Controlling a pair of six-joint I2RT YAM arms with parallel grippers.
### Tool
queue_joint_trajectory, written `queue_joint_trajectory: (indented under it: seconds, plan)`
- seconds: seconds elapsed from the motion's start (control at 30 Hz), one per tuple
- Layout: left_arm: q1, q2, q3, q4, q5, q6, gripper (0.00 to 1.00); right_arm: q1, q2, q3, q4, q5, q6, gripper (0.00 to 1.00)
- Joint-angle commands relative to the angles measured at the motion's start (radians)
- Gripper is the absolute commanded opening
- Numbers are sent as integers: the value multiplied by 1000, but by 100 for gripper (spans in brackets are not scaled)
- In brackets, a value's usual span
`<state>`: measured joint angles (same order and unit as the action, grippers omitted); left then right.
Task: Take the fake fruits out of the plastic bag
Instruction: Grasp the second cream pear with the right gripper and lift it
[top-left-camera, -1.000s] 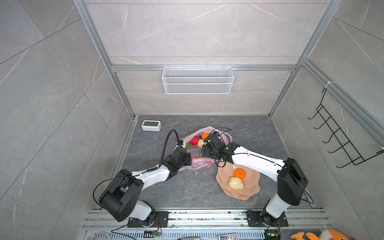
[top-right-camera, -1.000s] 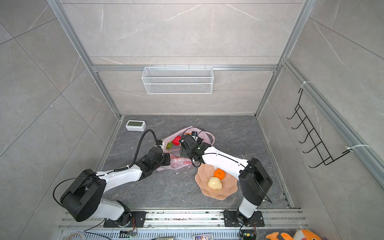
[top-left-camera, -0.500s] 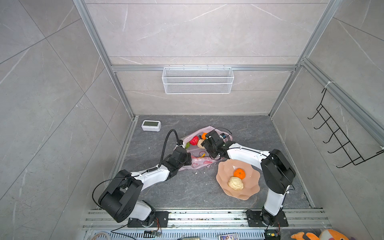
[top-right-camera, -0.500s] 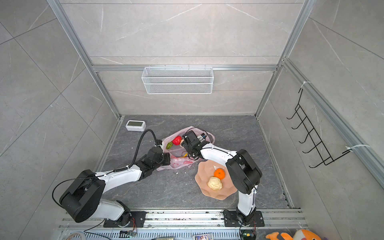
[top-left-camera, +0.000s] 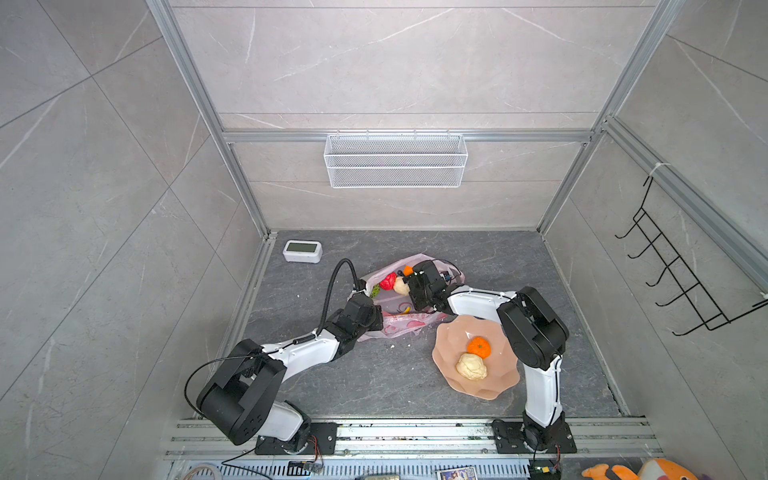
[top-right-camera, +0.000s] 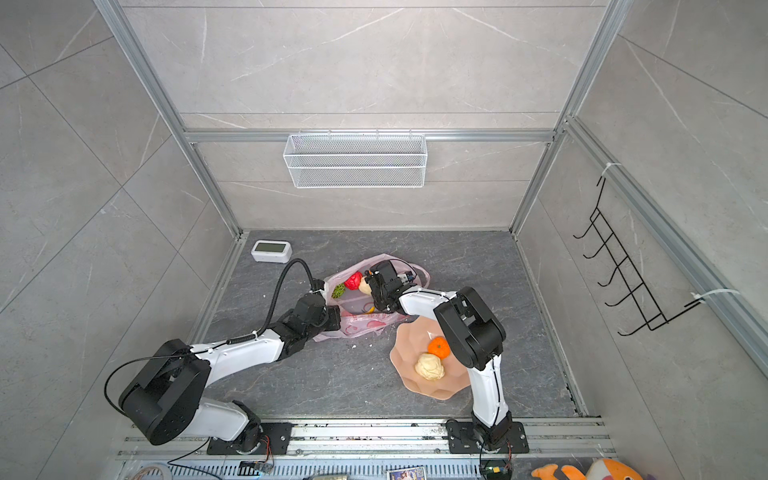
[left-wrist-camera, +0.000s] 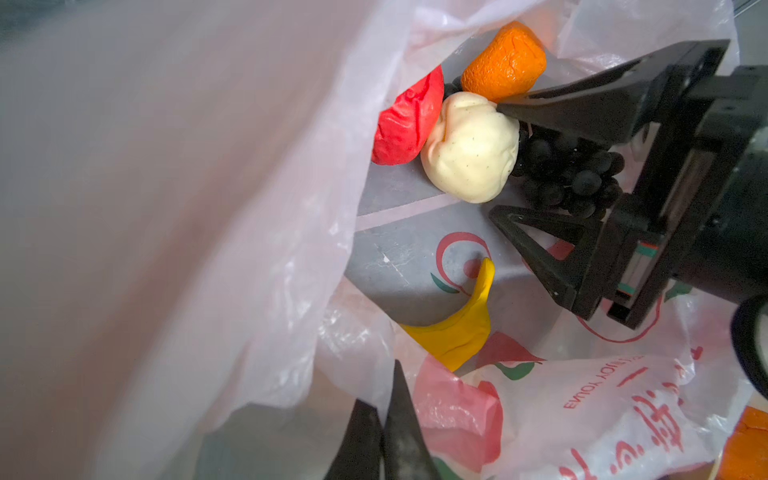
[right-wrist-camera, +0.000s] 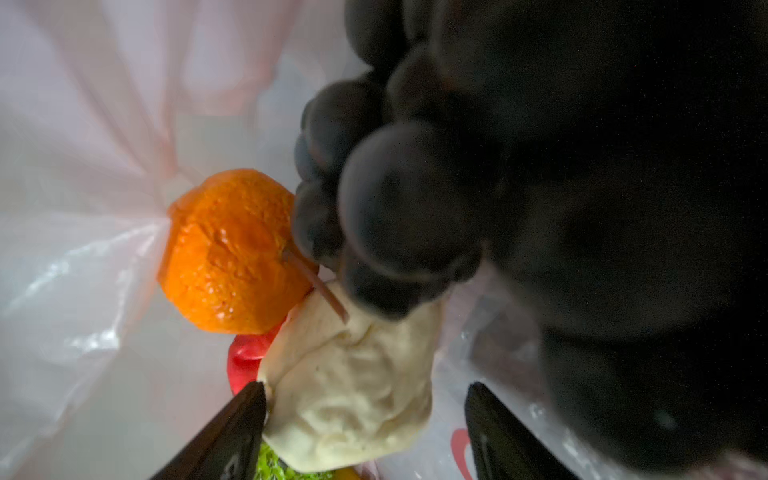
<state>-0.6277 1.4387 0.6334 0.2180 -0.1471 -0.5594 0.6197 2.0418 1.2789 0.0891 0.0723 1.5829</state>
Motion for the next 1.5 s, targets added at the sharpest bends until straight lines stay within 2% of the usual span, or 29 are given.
queue_joint_trajectory:
  seconds: [0.0, 0.23, 0.43, 0.67, 0.8, 1.1, 1.27, 1.47]
  plan:
    - [6, -21, -1, 38, 8, -11, 5, -6, 42, 25, 29, -4, 25, 77]
    - [5, -15, 2, 40, 14, -10, 5, -14, 85, 71, 8, 12, 36, 76]
    - [5, -15, 2, 40, 11, -10, 5, -15, 96, 77, -10, 24, 43, 67]
    - [5, -12, 3, 40, 12, -8, 5, -15, 87, 92, -3, 24, -3, 51]
    - [5, -15, 3, 38, 11, -7, 5, -14, 57, 82, 0, 9, -42, 48]
    - [6, -15, 5, 35, 8, -3, 5, 24, -67, 49, -87, 4, -229, 48]
    - [5, -15, 5, 35, 7, -2, 5, 55, -153, 9, -158, 52, -353, 49]
    - [5, -14, 6, 34, 4, 0, 5, 112, -259, -12, -269, 162, -509, 49]
